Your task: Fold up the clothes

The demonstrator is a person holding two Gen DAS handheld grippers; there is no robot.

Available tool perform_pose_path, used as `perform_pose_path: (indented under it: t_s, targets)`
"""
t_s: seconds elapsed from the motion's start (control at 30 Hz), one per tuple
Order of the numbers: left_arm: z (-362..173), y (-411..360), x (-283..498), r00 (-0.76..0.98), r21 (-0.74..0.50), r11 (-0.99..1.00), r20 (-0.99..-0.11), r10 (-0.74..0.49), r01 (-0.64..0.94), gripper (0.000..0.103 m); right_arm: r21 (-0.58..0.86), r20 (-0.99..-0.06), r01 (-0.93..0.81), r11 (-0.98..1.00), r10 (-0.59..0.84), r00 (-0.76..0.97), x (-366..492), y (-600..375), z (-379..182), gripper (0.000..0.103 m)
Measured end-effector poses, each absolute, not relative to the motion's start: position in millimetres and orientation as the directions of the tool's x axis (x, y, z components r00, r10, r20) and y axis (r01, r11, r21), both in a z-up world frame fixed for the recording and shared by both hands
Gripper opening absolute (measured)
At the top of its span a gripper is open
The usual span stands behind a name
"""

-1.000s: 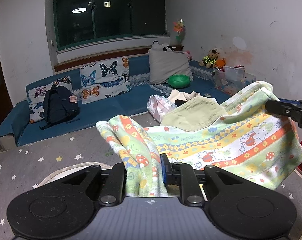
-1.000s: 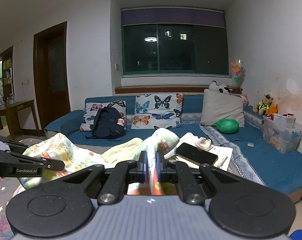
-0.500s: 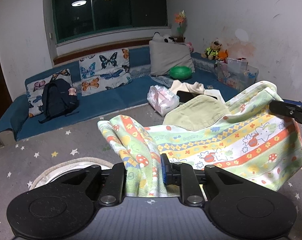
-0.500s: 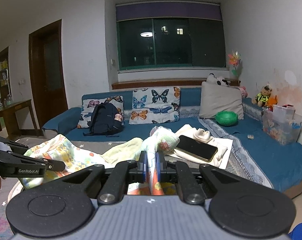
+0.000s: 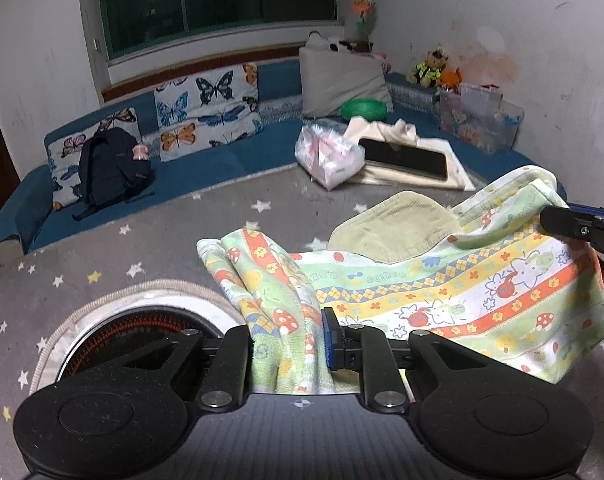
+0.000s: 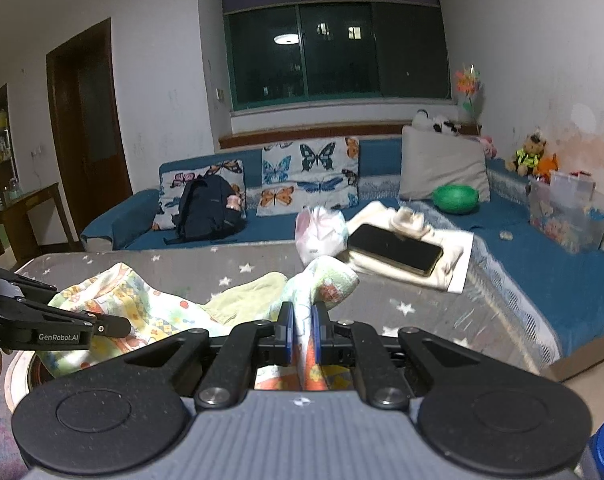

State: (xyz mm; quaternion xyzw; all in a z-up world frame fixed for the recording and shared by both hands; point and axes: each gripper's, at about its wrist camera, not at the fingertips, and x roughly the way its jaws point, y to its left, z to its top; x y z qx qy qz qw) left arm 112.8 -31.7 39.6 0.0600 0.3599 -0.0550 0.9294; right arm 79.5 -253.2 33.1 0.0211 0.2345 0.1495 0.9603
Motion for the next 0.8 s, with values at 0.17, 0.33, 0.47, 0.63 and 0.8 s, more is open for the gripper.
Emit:
perform_pose_path:
  t_s: [0.17, 0.33, 0.47, 0.63, 0.8]
  targets:
    - [28, -29, 115, 0.719, 0.075, 0.987, -0.693, -0.051, 0.143, 0.020, 0.117, -0.475, -0.275, 0.954, 0.297, 0.828, 83, -250, 16, 0.008]
    - [16, -26, 119, 0.698, 0.071, 0.987, -0.714, -0.051, 0.144, 0.021, 0.127, -0.502, -0.264, 0.956, 0.292, 0.814, 86, -251, 2, 0.009]
    - [6, -24, 121, 0.685, 0.076, 0.987, -0.728, -0.041, 0.140, 0.023, 0.128, -0.521, -0.249, 0.960, 0.278, 0.807, 91, -254, -6, 0.009]
    - [-1, -21, 124, 0.675, 0.077, 0.988, -0.737, -0.032, 0.132, 0.026, 0.128, -0.545, -0.229, 0.965, 0.261, 0.797, 96, -258, -17, 0.009]
    - [-7, -20, 126, 0.669, 0.083, 0.988, -0.743, -0.023, 0.127, 0.036, 0.130, -0.568, -0.209, 0.969, 0.246, 0.785, 101, -262, -26, 0.013]
